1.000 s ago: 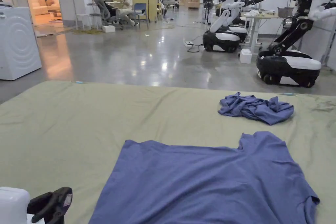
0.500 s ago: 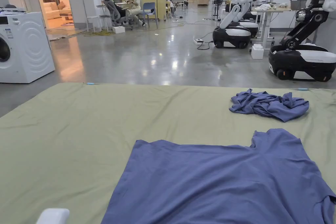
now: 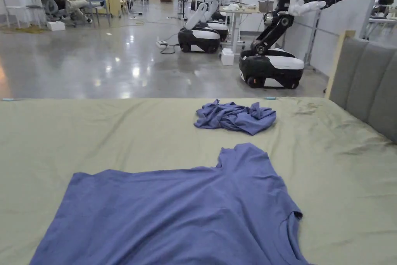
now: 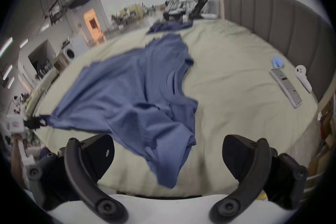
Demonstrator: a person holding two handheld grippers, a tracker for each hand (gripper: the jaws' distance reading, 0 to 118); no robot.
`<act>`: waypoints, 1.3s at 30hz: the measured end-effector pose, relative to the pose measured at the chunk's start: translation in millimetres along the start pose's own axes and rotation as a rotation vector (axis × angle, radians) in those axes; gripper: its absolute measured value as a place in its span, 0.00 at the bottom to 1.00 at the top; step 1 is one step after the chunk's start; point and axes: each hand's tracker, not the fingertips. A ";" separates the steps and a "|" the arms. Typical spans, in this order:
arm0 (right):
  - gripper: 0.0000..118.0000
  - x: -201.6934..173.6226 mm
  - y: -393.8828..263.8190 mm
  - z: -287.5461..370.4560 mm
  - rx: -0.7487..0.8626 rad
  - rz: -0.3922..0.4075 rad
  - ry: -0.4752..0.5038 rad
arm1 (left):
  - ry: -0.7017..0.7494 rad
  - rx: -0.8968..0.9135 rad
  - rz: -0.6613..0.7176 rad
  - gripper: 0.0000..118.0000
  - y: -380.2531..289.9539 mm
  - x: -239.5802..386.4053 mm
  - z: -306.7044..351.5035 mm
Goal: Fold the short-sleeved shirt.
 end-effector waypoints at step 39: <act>1.00 -11.2 133.8 -20.3 0.373 -0.076 0.021 | 0.074 0.445 -0.023 1.00 109.5 39.7 -10.5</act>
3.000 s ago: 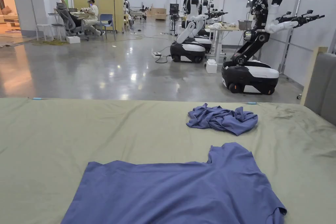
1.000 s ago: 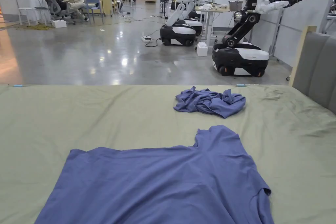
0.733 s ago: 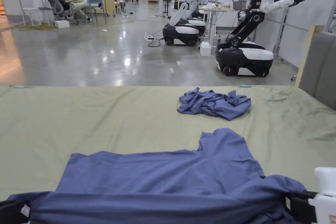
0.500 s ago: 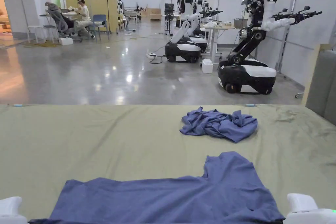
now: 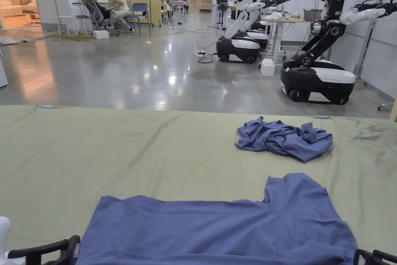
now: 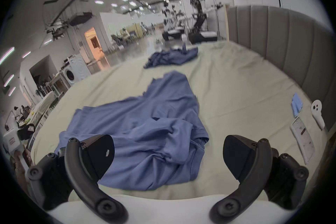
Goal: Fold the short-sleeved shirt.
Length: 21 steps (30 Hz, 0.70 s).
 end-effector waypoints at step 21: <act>0.05 -17.5 -62.2 100.3 0.157 0.085 -0.004 | -0.040 -0.437 0.153 0.74 1.1 -45.2 -72.3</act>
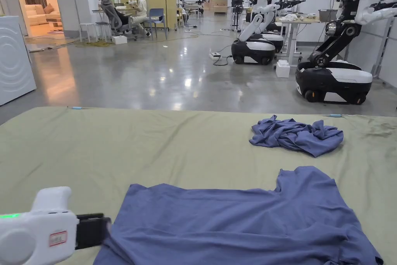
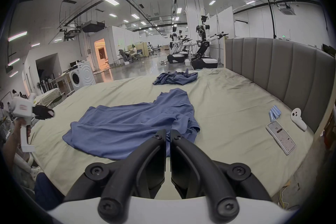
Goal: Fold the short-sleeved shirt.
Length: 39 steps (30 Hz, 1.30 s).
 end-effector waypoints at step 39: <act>0.12 32.7 37.7 -49.8 -0.450 -0.037 0.170 | -0.108 -0.053 -0.071 0.09 -60.8 11.4 97.6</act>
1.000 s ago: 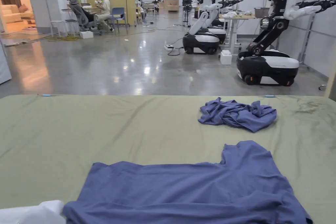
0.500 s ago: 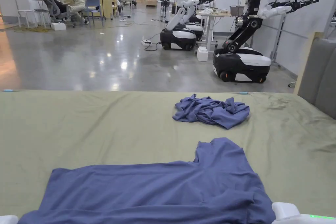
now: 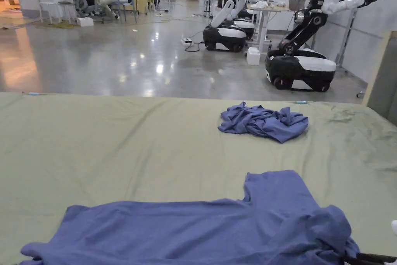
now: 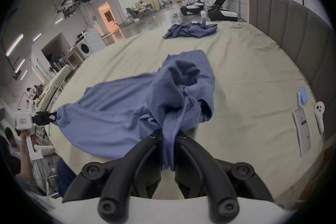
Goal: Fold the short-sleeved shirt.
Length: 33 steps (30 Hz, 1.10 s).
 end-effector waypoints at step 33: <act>0.03 -39.5 -21.5 19.9 0.163 0.124 -0.091 | 0.067 -0.009 -0.018 0.03 77.7 -7.9 -69.3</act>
